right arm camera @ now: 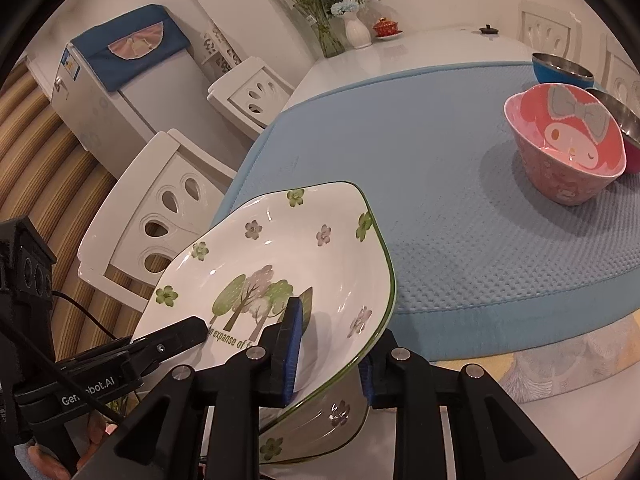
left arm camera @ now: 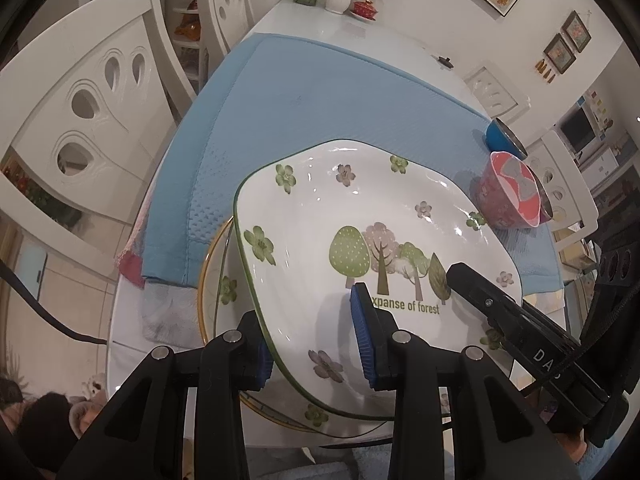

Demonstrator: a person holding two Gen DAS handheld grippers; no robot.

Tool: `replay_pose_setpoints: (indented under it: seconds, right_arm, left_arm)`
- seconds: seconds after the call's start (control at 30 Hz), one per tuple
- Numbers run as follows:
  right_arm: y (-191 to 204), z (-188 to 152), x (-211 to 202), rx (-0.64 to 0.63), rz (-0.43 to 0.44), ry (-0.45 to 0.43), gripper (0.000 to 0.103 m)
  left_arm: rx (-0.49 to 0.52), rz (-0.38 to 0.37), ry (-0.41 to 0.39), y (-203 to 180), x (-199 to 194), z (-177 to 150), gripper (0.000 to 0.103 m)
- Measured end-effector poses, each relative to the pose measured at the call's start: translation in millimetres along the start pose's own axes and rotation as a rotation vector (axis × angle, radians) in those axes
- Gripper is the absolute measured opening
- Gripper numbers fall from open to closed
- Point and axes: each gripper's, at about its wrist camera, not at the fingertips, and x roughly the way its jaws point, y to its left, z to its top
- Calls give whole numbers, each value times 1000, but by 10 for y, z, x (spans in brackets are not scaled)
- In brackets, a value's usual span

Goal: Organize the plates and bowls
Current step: 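Lower the tree plate with both grippers onto the stacked plates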

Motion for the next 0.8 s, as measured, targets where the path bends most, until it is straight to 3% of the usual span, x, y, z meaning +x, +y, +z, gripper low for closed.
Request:
replay_pose_setpoints:
  seconds: [0.8]
  right_arm:
    - [95, -141, 74, 15, 0, 32, 25]
  left_arm:
    - [5, -1, 26, 79, -15, -144, 30]
